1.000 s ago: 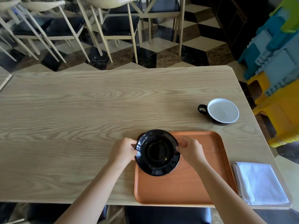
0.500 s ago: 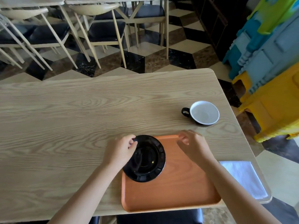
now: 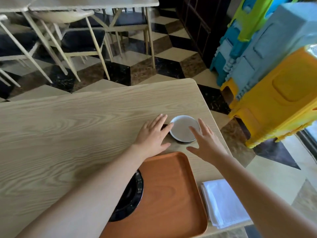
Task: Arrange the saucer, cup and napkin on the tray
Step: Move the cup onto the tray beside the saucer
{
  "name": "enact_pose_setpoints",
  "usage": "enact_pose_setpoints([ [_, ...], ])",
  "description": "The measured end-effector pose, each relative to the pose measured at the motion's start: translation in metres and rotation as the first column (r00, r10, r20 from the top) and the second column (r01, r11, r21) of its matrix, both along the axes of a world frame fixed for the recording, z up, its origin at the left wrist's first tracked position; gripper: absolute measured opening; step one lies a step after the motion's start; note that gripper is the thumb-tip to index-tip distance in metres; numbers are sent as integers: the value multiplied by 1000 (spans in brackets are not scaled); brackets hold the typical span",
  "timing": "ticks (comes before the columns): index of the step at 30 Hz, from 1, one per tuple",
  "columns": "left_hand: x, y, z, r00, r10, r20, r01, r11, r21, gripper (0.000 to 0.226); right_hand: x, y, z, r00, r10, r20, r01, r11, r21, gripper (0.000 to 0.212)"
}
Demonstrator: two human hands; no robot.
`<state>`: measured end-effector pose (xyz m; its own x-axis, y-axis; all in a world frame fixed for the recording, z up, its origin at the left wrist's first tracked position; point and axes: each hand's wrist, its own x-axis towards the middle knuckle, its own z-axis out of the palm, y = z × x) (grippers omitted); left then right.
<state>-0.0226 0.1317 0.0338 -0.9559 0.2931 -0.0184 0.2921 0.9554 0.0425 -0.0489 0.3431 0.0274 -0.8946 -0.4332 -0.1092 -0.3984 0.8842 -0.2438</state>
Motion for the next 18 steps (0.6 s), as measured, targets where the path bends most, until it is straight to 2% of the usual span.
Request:
enact_pose_setpoints([
  [3,-7,8,-7,997,12,75,-11,1000,-17,68,-4,2,-5,1000,5,-14,-6,999,-54,70],
  [8,-12,19,-8,995,51,89,-61,991,118,50,-8,4,-7,998,-59,-1,58,984,-168,62],
  [13,-11,15,-13,995,76,61,-91,948,304,50,-6,5,-4,998,-56,-22,51,979,-196,61],
  [18,12,5,-7,996,82,-24,-65,905,421,49,8,7,12,997,-24,-79,3,969,-247,67],
])
